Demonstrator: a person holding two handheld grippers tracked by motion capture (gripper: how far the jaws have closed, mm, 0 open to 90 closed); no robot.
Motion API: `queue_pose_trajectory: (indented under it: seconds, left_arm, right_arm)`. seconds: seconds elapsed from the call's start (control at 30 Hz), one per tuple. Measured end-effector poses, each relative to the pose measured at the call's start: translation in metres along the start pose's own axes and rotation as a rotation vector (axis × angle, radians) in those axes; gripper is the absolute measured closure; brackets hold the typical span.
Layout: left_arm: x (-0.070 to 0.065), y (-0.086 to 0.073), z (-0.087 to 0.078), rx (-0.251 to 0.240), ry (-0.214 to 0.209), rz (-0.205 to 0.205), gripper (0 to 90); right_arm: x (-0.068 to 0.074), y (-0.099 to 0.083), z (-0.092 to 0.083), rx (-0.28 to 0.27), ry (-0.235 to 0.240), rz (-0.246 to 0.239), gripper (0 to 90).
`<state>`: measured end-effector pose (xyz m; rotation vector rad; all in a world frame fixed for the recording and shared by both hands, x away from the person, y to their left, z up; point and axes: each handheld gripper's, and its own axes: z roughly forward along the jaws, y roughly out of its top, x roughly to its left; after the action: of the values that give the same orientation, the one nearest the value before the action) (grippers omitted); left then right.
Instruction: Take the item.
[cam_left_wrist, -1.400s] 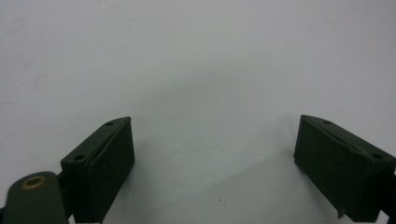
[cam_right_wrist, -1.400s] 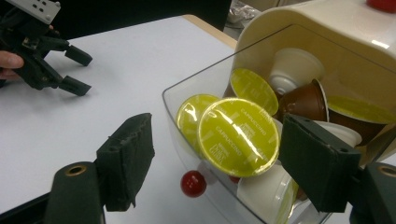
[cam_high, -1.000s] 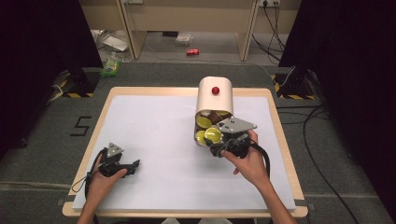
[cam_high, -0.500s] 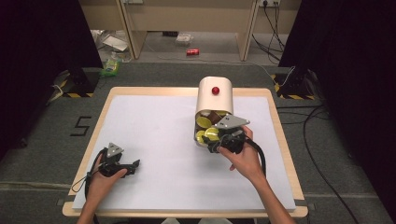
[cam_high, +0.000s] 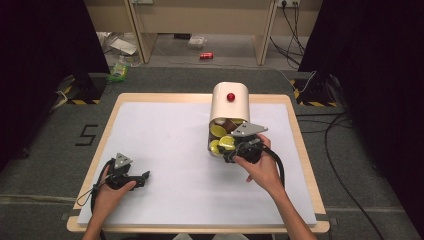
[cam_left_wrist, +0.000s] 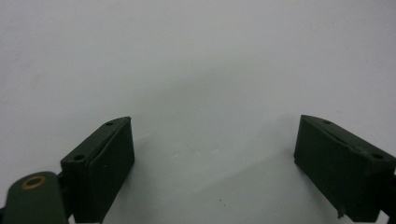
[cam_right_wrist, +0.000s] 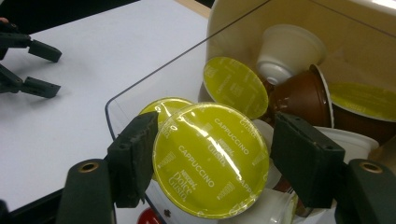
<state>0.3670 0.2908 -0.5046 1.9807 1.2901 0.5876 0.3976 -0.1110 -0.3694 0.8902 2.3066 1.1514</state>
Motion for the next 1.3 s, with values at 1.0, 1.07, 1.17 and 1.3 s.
queue_pose_trajectory:
  seconds: [1.0, 1.07, 1.17, 1.3]
  left_arm:
    - [0.000, 0.000, 0.000, -0.001, -0.003, -0.003, 11.7]
    - [0.000, 0.000, 0.000, -0.001, -0.003, -0.003, 11.7]
    - [0.000, 0.000, 0.000, -0.001, -0.002, -0.003, 11.7]
    - [0.000, 0.000, 0.000, -0.001, -0.003, -0.003, 11.7]
  right_arm:
    - [-0.014, 0.002, -0.044, -0.106, -0.016, 0.023, 38.5]
    - [-0.015, 0.002, -0.047, -0.111, -0.018, 0.022, 38.5]
    - [-0.020, 0.003, -0.059, -0.133, -0.034, 0.028, 38.5]
    - [-0.025, 0.002, -0.067, -0.145, -0.053, 0.037, 38.5]
